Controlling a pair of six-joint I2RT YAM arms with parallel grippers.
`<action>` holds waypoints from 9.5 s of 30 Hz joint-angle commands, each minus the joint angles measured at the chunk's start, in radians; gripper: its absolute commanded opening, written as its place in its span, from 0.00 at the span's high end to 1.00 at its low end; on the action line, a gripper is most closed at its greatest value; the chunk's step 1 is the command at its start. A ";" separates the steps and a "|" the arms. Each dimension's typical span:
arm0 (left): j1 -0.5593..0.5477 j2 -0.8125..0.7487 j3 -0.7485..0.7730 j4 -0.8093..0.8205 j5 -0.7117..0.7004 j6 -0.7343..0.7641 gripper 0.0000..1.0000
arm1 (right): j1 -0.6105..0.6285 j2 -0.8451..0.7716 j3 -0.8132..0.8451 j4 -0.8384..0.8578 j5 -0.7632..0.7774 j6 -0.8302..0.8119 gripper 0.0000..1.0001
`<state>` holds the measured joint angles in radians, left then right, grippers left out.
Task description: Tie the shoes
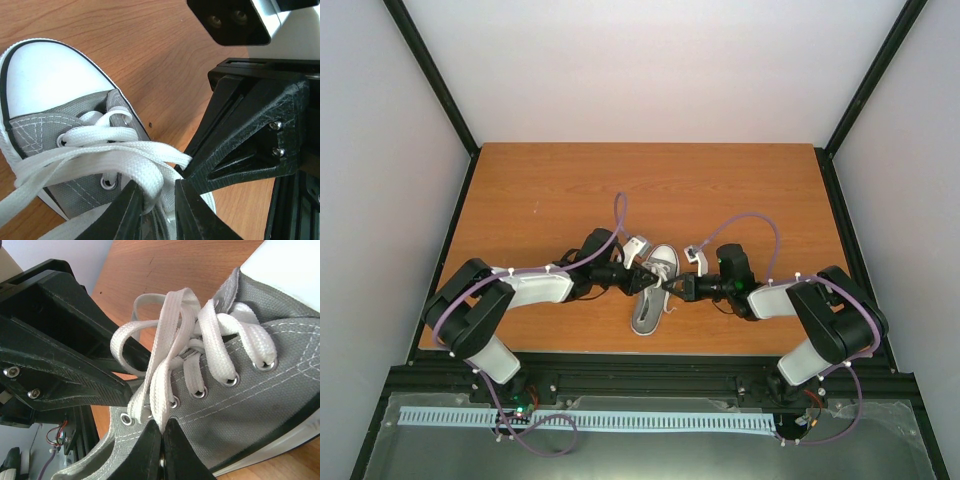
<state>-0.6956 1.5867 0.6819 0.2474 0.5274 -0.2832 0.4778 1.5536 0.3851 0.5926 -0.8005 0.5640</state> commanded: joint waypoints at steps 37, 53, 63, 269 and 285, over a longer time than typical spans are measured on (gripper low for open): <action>0.119 -0.402 0.074 -0.413 -0.140 -0.130 0.99 | -0.050 -0.248 0.029 -0.407 0.395 -0.016 0.97; 0.253 -0.479 0.107 -0.780 -0.381 -0.193 0.99 | -0.187 -0.463 -0.027 -0.744 0.508 0.060 0.97; 0.353 -0.559 -0.082 -0.696 -0.378 -0.355 0.99 | -0.261 -0.580 -0.068 -0.875 0.499 0.081 0.97; 0.117 0.000 0.240 -0.529 -0.410 0.061 0.21 | 0.138 -0.078 0.286 -0.470 0.134 -0.142 0.97; 0.117 0.251 0.393 -0.468 -0.444 -0.004 0.20 | 0.139 -0.073 0.284 -0.464 0.113 -0.152 0.97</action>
<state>-0.5747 1.8038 1.0332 -0.2356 0.0994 -0.2691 0.6106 1.4982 0.6792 0.1028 -0.6716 0.4198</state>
